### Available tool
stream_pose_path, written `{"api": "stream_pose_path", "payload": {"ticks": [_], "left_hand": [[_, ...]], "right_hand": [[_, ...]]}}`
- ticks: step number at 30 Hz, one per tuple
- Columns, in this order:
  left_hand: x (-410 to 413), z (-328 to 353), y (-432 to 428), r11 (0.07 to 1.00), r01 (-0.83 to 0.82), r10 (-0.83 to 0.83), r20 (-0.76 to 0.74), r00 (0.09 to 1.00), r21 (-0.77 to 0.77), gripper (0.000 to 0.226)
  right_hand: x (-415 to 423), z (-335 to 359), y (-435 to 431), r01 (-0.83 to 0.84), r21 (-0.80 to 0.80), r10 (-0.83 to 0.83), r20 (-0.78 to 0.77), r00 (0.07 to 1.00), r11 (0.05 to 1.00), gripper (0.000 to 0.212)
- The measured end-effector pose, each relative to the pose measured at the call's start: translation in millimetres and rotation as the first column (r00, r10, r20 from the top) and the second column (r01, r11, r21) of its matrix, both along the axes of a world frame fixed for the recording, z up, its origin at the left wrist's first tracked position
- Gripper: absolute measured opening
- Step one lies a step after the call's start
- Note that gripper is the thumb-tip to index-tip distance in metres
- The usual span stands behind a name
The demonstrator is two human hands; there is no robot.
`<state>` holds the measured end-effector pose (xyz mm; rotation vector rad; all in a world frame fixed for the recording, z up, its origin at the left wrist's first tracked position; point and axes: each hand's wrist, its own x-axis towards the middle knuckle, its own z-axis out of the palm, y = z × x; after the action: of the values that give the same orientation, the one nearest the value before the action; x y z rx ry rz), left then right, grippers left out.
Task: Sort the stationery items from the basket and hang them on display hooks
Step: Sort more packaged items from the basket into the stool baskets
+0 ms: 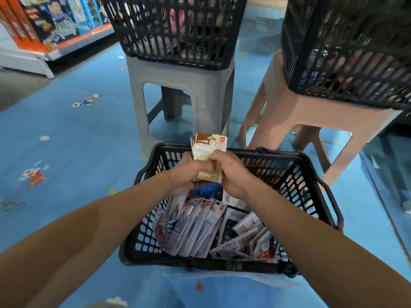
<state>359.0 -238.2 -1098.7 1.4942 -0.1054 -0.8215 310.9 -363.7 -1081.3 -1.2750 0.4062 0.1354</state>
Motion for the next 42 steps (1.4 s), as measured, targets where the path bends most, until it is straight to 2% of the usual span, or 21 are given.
{"api": "stream_pose_path", "payload": {"ticks": [2, 5, 8, 9, 12, 14, 17, 19, 21, 24, 26, 31, 35, 38, 40, 42], "left_hand": [[-11.6, 19.2, 0.8, 0.998, -0.019, 0.023, -0.071, 0.997, 0.060, 0.073], [-30.9, 66.0, -1.8, 0.995, -0.041, 0.054, -0.139, 0.989, 0.093, 0.078], [-41.1, 130.0, -2.1, 0.992, -0.048, 0.068, -0.170, 0.983, 0.119, 0.062], [-43.4, 156.2, -0.9, 0.991, -0.039, 0.062, -0.187, 0.980, 0.129, 0.063], [-47.7, 240.1, 3.3, 0.987, 0.041, -0.003, -0.237, 0.971, 0.157, 0.081], [-50.4, 294.8, 6.0, 0.975, 0.121, -0.069, -0.260, 0.963, 0.188, 0.084], [-48.2, 372.7, 5.6, 0.959, 0.205, -0.144, -0.287, 0.947, 0.197, 0.066], [-42.2, 423.5, 0.7, 0.942, 0.270, -0.199, -0.317, 0.927, 0.198, 0.060], [-32.3, 470.4, -8.6, 0.927, 0.316, -0.243, -0.318, 0.916, 0.203, 0.061], [-16.0, 535.3, -30.1, 0.928, 0.313, -0.252, -0.281, 0.926, 0.200, 0.052], [-5.4, 572.7, -48.5, 0.934, 0.299, -0.250, -0.241, 0.938, 0.194, 0.059], [27.9, 630.5, -92.6, 0.923, 0.336, -0.313, -0.143, 0.939, 0.189, 0.046], [55.0, 645.9, -122.5, 0.947, 0.278, -0.268, -0.079, 0.960, 0.164, 0.049], [73.1, 647.5, -148.4, 0.941, 0.252, -0.254, -0.018, 0.967, 0.226, 0.047], [84.5, 645.3, -169.7, 0.923, 0.269, -0.294, 0.056, 0.954, 0.274, 0.037], [92.8, 641.3, -192.4, 0.913, 0.277, -0.318, 0.099, 0.943, 0.299, 0.031]], "right_hand": [[-12.4, 17.5, 8.0, 0.077, 0.011, -0.077, -0.045, 0.996, 0.997, 0.035], [-30.0, 67.0, 20.5, 0.142, 0.059, -0.129, -0.181, 0.975, 0.988, 0.035], [-42.5, 143.1, 23.9, 0.167, 0.114, -0.127, -0.294, 0.947, 0.979, 0.040], [-45.7, 169.9, 22.7, 0.176, 0.138, -0.127, -0.308, 0.943, 0.975, 0.043], [-56.8, 257.3, 21.4, 0.172, 0.142, -0.122, -0.310, 0.943, 0.975, 0.046], [-64.6, 316.6, 17.3, 0.132, 0.092, -0.095, -0.326, 0.941, 0.987, 0.041], [-72.9, 399.1, 3.5, 0.006, 0.003, -0.005, -0.330, 0.944, 1.000, 0.028], [-72.0, 447.8, -10.9, 0.006, -0.020, -0.013, -0.367, 0.930, 1.000, 0.021], [-66.8, 490.5, -26.1, 0.015, -0.032, -0.025, -0.352, 0.935, 0.999, 0.030], [-54.0, 546.7, -46.5, 0.032, 0.003, -0.029, -0.332, 0.943, 0.999, 0.037], [-45.6, 579.6, -61.4, 0.050, 0.041, -0.037, -0.275, 0.961, 0.998, 0.041], [-27.5, 624.2, -110.8, 0.063, 0.098, -0.049, -0.140, 0.989, 0.993, 0.029], [-4.4, 634.7, -138.5, 0.112, -0.019, -0.113, -0.150, 0.982, 0.994, 0.016], [12.3, 639.5, -159.9, 0.145, -0.050, -0.151, -0.187, 0.971, 0.988, 0.025], [24.1, 640.1, -179.1, 0.172, -0.086, -0.186, -0.189, 0.964, 0.981, 0.034], [33.4, 639.2, -198.4, 0.208, -0.106, -0.225, -0.194, 0.955, 0.972, 0.034]]}}
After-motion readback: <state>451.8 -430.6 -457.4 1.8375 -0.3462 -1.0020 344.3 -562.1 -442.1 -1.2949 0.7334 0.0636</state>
